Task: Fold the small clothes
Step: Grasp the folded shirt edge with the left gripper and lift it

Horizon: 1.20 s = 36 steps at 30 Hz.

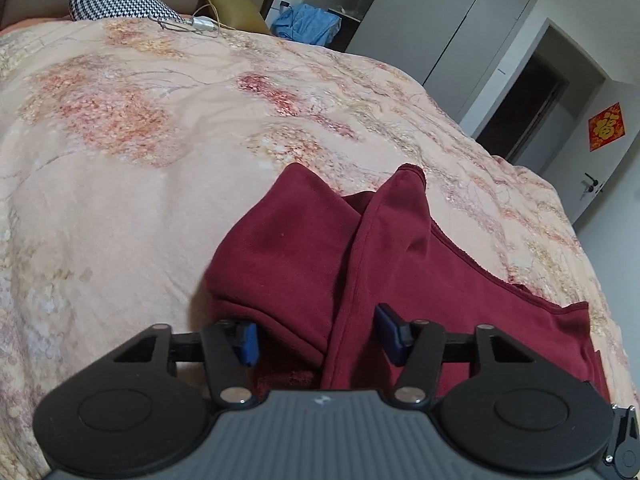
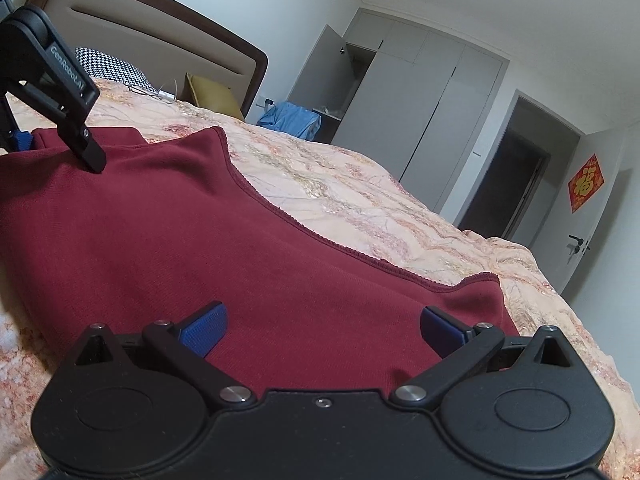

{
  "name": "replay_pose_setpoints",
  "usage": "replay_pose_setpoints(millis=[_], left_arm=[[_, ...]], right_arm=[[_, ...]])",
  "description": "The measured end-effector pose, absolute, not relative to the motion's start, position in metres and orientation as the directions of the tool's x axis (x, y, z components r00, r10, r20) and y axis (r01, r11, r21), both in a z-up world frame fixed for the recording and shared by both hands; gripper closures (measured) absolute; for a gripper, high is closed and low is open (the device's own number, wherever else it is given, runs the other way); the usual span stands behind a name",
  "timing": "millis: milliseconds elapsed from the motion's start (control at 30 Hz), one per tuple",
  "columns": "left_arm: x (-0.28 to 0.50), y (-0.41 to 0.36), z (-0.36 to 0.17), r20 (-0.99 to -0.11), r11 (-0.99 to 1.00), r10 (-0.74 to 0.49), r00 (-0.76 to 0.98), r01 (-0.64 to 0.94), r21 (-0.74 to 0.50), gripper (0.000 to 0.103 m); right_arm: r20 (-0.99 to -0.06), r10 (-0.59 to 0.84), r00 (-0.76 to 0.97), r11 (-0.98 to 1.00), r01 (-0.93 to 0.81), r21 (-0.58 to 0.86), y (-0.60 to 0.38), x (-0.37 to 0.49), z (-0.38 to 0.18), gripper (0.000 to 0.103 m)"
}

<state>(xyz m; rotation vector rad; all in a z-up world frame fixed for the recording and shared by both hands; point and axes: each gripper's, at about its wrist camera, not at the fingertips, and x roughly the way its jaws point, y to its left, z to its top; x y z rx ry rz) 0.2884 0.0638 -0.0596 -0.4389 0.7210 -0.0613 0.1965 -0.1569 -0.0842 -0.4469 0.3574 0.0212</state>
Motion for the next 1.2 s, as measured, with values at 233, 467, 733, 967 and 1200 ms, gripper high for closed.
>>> replay_pose_setpoints(millis=[233,467,733,967,1200], left_arm=[[0.285,0.052,-0.047,-0.609,0.931,-0.182,0.772,-0.065,-0.36,0.072],[0.289,0.048,-0.04,-0.614,0.937,-0.176,0.769,-0.06,-0.344,0.082],[0.279,0.001,0.004,-0.537,0.97,-0.208,0.818,0.102,-0.222,0.085],[0.272,-0.081,0.05,-0.49,0.944,-0.326,0.809,0.302,-0.13,0.085],[0.258,-0.188,0.043,-0.536,0.847,-0.48,0.694,0.526,-0.077,0.085]], right_arm=[[-0.35,-0.053,0.935,0.908,-0.102,-0.407,-0.158,0.197,-0.084,0.001],[-0.437,0.009,0.9,0.948,-0.147,-0.283,-0.178,0.196,-0.065,0.001],[-0.399,-0.011,0.917,0.927,-0.141,-0.348,-0.211,0.15,-0.042,0.001],[-0.409,-0.082,0.909,0.941,-0.065,-0.333,-0.256,0.107,-0.03,0.001],[-0.444,-0.187,0.876,0.944,0.035,-0.328,-0.294,0.079,-0.034,0.001]])
